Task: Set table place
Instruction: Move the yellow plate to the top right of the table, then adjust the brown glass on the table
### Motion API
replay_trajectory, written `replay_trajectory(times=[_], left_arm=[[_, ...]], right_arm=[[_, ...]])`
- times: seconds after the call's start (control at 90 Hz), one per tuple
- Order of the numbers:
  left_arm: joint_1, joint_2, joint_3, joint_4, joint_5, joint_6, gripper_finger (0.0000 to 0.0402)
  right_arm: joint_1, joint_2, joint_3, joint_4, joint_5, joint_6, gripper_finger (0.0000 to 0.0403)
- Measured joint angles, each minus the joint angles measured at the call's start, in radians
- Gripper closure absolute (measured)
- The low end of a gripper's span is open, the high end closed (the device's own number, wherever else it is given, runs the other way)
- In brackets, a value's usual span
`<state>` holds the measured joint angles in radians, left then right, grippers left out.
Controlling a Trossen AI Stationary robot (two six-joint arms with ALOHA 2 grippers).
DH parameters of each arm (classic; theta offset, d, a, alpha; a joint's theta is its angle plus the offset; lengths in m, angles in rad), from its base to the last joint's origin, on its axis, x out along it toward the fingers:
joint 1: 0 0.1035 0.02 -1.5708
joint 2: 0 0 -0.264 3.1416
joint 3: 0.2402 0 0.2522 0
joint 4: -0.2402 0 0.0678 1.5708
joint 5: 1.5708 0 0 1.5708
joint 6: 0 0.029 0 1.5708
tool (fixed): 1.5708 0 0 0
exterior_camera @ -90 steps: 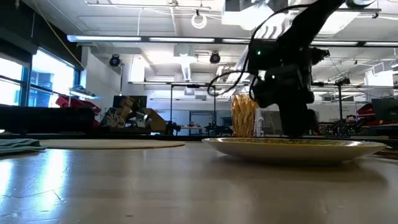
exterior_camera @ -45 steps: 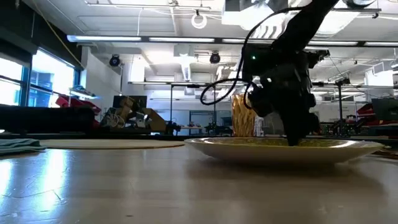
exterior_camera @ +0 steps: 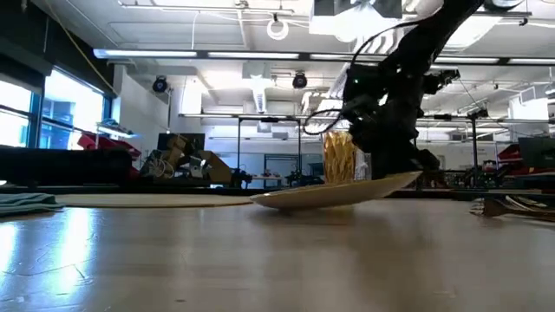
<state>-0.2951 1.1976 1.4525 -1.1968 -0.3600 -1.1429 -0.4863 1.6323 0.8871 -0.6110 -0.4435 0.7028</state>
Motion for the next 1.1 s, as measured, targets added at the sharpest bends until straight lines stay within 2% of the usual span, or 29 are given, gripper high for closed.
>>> replay_trajectory(times=[0.144, 0.378, 0.489, 0.6, 0.756, 1.1], left_arm=[[0.000, 0.000, 0.000, -0.005, 0.001, -0.004, 0.0392], [-0.021, 0.001, 0.000, -0.010, 0.012, -0.030, 0.0392], [-0.039, 0.001, 0.000, -0.010, 0.013, -0.043, 0.0392], [-0.053, 0.001, 0.000, -0.010, 0.011, -0.071, 0.0392], [-0.069, 0.001, 0.000, -0.010, 0.010, -0.087, 0.0392], [-0.072, 0.005, 0.000, -0.009, -0.035, -0.113, 0.0392]], right_arm=[[-0.105, -0.034, 0.000, -0.124, 0.060, -0.064, 0.0403], [-0.313, -0.062, -0.002, -0.332, 0.239, -0.219, 0.0399], [-0.405, -0.076, -0.002, -0.356, 0.292, -0.292, 0.0400], [-0.477, -0.082, -0.002, -0.350, 0.295, -0.337, 0.0401], [-0.509, -0.084, -0.002, -0.358, 0.298, -0.398, 0.0402], [-0.471, -0.084, -0.001, -0.357, 0.336, -0.477, 0.0402]])
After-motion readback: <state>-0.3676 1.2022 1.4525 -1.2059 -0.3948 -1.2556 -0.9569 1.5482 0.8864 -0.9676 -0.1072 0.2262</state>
